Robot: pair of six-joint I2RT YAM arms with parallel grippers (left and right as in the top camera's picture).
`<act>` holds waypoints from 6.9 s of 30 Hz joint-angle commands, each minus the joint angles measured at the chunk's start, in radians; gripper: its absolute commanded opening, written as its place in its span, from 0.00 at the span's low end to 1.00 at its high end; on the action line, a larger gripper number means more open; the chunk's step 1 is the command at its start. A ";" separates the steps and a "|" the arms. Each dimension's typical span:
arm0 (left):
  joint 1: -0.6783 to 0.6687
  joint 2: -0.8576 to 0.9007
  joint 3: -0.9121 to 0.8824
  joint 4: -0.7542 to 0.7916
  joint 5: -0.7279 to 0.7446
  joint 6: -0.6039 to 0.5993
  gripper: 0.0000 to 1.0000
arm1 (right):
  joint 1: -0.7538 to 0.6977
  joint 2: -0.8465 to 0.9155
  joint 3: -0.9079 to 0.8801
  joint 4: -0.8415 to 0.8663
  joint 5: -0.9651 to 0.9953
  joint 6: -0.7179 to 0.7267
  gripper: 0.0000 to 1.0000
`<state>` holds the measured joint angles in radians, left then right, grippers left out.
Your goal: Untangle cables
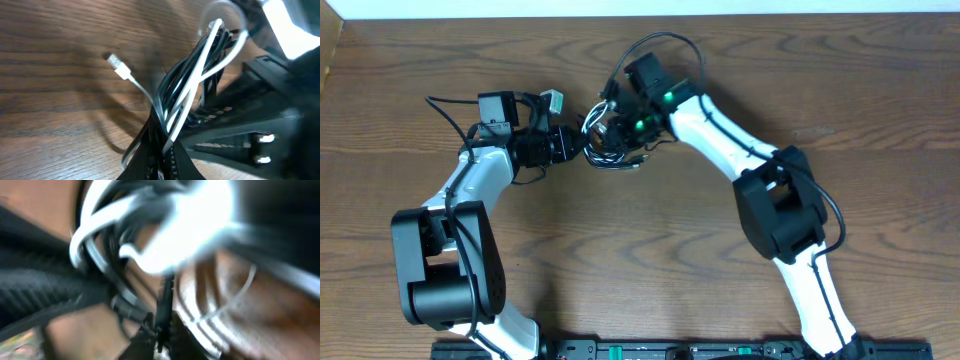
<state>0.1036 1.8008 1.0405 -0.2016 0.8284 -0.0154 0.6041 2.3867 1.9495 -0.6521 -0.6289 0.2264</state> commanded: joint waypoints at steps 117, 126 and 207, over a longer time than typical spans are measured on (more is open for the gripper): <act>-0.134 -0.008 0.004 -0.066 -0.356 -0.212 0.29 | -0.048 -0.220 -0.330 0.058 0.335 -0.071 0.38; -0.149 -0.008 0.004 -0.057 -0.370 -0.212 0.29 | -0.016 -0.108 -0.330 0.091 0.331 -0.072 0.38; 0.173 -0.011 0.005 -0.133 -0.064 -0.270 0.44 | -0.186 -0.337 -0.321 0.165 -0.473 -0.138 0.01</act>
<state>0.2417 1.8008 1.0405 -0.3363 0.5495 -0.2947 0.4179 2.0636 1.6272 -0.4835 -1.0904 0.0975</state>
